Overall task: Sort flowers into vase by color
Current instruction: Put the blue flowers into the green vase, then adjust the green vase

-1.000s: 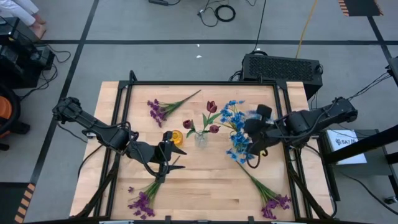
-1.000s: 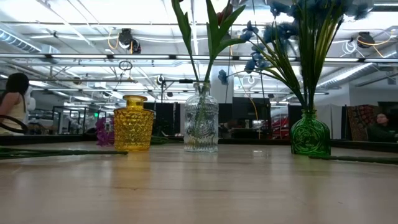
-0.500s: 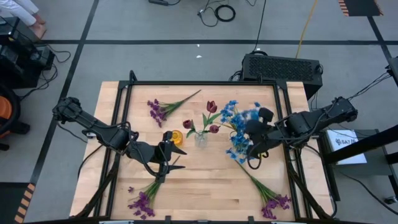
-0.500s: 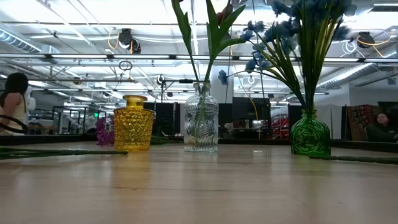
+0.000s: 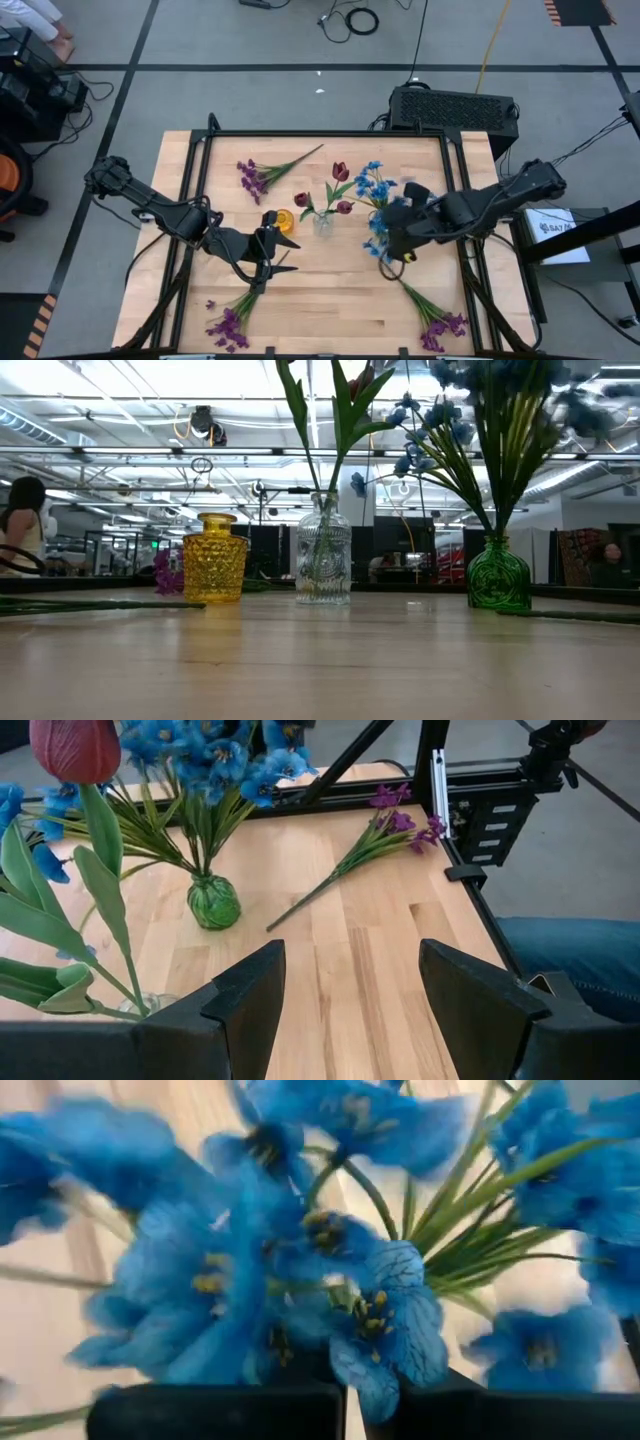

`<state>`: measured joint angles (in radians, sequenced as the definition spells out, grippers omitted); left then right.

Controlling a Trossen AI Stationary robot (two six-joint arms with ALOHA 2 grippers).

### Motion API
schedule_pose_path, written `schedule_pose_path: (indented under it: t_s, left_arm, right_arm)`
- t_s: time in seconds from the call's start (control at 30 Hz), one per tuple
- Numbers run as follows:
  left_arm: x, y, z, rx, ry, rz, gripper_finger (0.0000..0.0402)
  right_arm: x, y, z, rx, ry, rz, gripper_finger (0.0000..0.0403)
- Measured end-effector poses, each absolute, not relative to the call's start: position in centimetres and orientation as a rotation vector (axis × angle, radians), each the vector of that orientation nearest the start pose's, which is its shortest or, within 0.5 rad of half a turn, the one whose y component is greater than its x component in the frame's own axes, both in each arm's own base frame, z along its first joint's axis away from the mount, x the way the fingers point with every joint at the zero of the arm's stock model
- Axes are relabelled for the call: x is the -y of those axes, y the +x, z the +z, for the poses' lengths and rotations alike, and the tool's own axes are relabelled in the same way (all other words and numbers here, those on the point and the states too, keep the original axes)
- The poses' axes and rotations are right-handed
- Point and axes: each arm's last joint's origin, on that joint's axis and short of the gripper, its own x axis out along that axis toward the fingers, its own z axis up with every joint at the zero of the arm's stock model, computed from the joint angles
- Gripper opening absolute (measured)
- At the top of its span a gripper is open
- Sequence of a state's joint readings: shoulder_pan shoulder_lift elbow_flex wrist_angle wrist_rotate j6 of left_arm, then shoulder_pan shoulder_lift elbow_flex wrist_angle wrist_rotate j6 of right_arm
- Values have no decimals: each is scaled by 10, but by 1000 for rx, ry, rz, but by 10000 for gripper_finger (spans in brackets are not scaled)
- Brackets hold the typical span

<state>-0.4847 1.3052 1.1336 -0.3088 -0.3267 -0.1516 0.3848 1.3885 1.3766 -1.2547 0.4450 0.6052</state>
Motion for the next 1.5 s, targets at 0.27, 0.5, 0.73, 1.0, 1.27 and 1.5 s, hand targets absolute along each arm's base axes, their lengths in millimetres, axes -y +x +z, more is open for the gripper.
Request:
schedule_pose_path:
  t_s: [0.27,0.5,0.73,1.0,1.27,1.5]
  left_arm:
    - [125,257,330,-472,50,-120,238]
    - [125,257,330,-472,50,-120,238]
    - [125,257,330,-469,48,-120,238]
    - [125,257,330,-470,48,-120,238]
    - [126,257,330,-474,48,-128,238]
    - [126,257,330,-474,36,-125,238]
  right_arm:
    - [-84,241,321,-1112,-7,-394,13]
    - [-79,231,332,-1072,42,-404,79]
    - [-72,212,349,-1010,96,-388,174]
    - [-62,182,367,-961,121,-370,244]
    - [-64,153,376,-942,131,-347,276]
    - [-70,130,376,-987,176,-366,295]
